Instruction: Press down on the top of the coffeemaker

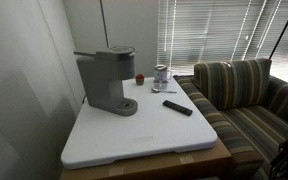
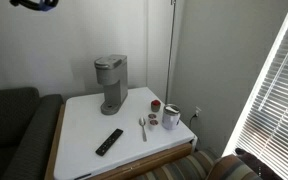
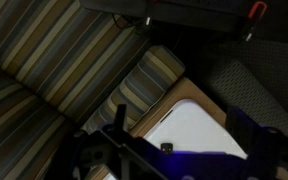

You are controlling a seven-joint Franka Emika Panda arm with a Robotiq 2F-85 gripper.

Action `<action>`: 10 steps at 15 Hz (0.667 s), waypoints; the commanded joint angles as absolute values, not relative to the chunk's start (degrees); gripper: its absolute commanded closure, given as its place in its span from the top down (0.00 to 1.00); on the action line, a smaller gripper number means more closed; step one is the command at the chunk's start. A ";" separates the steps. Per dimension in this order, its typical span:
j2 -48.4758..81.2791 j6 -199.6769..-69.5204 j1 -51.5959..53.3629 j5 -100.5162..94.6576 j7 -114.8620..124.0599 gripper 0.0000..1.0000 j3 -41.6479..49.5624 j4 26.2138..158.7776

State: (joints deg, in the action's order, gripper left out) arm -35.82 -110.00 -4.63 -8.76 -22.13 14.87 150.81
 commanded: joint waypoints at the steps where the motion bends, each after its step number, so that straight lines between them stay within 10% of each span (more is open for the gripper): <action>1: -35.72 -109.95 -5.19 -8.42 -22.41 1.00 14.33 150.76; 10: -33.02 -109.76 -0.36 -8.32 -25.69 1.00 11.18 144.37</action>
